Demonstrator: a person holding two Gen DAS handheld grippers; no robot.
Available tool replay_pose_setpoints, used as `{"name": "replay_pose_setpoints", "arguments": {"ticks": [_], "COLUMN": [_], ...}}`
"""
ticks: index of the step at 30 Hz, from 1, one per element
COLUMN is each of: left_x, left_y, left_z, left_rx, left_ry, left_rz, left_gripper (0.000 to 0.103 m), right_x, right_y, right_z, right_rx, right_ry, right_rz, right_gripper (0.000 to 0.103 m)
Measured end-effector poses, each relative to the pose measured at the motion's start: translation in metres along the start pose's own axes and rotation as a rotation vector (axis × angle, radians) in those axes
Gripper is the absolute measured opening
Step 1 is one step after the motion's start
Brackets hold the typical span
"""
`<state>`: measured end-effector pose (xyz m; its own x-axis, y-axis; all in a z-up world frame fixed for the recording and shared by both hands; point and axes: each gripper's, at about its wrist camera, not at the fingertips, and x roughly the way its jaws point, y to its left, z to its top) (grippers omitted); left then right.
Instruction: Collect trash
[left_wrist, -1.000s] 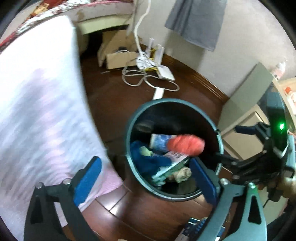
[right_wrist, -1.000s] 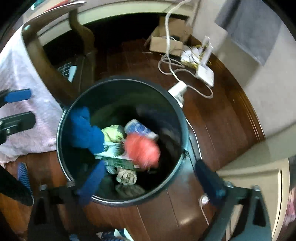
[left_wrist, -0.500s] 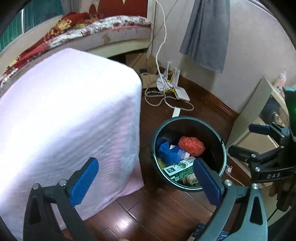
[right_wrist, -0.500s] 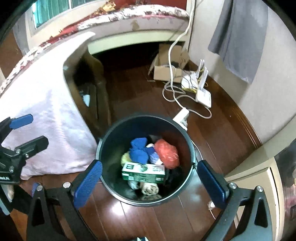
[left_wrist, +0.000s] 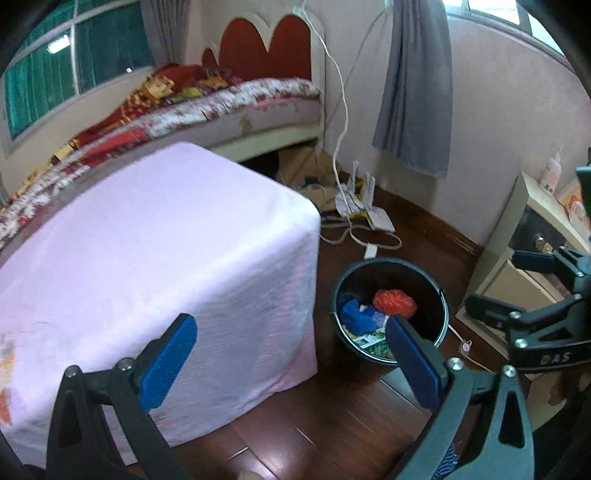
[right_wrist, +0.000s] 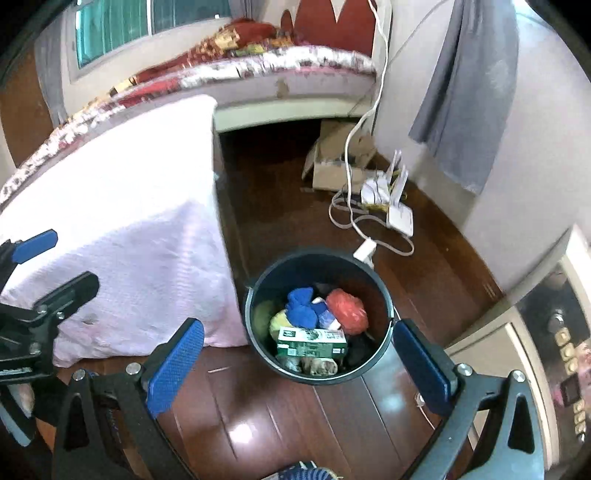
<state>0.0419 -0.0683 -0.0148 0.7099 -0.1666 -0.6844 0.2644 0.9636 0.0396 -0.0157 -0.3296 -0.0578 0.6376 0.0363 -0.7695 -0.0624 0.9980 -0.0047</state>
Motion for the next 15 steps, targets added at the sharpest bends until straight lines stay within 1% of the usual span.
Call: {"name": "replay_pose_setpoints", "arguments": {"ticks": [2,5,9,12,15], "left_x": [-0.013,-0.031,-0.061,-0.085,-0.100], "left_y": [0.002,0.003,0.006,0.011,0.015], "left_z": [0.000,-0.001,-0.003,-0.002,-0.004], "left_rx": [-0.005,0.001,-0.005,-0.021,-0.029], "left_ry": [-0.013,-0.019,-0.056,-0.091,-0.114], "left_rz": [0.008,0.023,0.032,0.035,0.041], "left_gripper": [0.102,0.102,0.102,0.102,0.102], "right_x": [-0.025,-0.046,-0.080,-0.105,-0.127], "right_y": [0.008,0.018,0.031,0.037,0.044], "right_z": [0.002,0.003,0.003,0.000,-0.002], "right_rx": [0.014,0.010,-0.005,0.002,0.006], "right_ry": [-0.043,-0.078,-0.119,-0.140,-0.162], "right_rz": [0.019,0.003,-0.022,-0.021,-0.028], "right_gripper": [0.103,0.103,0.103,0.103,0.103]}}
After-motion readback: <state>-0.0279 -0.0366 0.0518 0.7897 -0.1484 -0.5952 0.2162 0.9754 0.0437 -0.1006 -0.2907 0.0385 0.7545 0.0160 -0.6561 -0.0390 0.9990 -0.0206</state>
